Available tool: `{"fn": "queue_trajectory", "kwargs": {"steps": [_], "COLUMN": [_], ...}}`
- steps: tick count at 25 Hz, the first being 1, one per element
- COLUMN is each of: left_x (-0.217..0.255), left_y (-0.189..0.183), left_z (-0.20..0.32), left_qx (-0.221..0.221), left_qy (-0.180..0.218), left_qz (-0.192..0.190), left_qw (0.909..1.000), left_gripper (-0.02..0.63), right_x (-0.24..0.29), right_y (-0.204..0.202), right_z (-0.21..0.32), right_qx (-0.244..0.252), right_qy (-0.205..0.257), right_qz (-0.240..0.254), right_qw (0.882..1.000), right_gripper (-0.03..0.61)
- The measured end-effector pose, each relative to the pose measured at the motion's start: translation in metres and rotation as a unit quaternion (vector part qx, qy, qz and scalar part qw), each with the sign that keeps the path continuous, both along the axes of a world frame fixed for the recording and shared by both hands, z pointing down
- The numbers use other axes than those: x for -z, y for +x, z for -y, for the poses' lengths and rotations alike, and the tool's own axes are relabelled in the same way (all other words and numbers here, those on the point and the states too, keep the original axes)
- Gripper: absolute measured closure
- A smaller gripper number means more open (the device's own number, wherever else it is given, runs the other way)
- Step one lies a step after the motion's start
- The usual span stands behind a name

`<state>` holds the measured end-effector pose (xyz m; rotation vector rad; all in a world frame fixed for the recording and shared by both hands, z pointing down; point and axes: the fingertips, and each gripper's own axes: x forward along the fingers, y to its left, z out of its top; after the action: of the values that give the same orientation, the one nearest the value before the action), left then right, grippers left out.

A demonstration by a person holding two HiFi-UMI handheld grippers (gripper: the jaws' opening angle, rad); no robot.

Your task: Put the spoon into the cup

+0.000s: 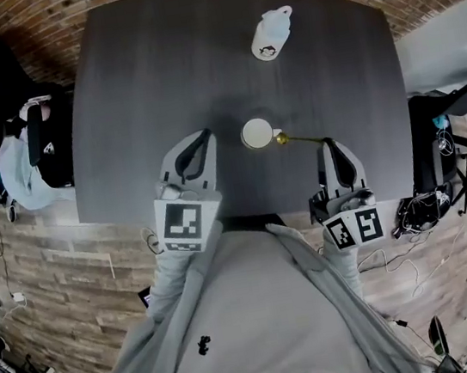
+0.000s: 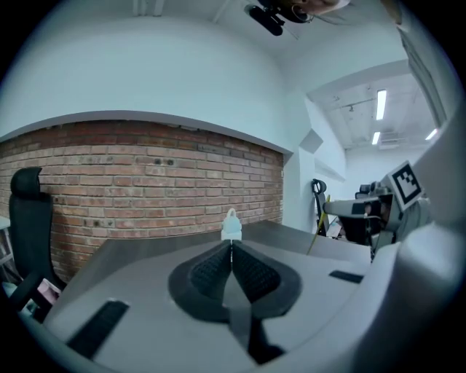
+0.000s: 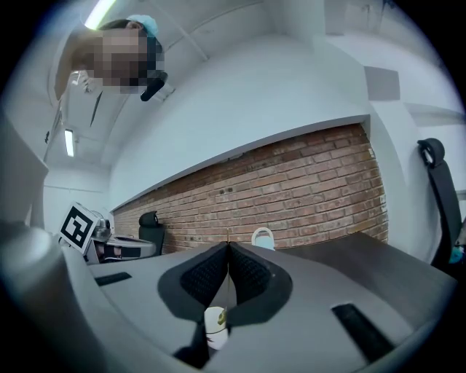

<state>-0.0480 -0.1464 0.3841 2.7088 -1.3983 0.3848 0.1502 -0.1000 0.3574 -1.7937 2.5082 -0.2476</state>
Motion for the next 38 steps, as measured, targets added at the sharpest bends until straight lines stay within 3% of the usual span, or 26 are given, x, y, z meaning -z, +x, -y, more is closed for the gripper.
{"fn": "queue_trajectory", "kwargs": {"steps": [15,38], "left_x": [0.005,-0.046], "left_y": [0.017,0.025], "left_z": [0.005,-0.001], "left_qx": [0.003,-0.017], "left_qy": [0.003,-0.057], "left_qz": [0.006,0.011], "left_qw": [1.0000,0.9982], "left_gripper": [0.594,0.594], "right_x": [0.003,-0.064], "right_y": [0.006,-0.027], "right_z": [0.015,0.048], "right_qx": [0.029,0.070], "right_qy": [0.005,-0.074], "right_qz": [0.020,0.064], "right_qw": [0.999,0.993], "right_gripper": [0.558,0.558]}}
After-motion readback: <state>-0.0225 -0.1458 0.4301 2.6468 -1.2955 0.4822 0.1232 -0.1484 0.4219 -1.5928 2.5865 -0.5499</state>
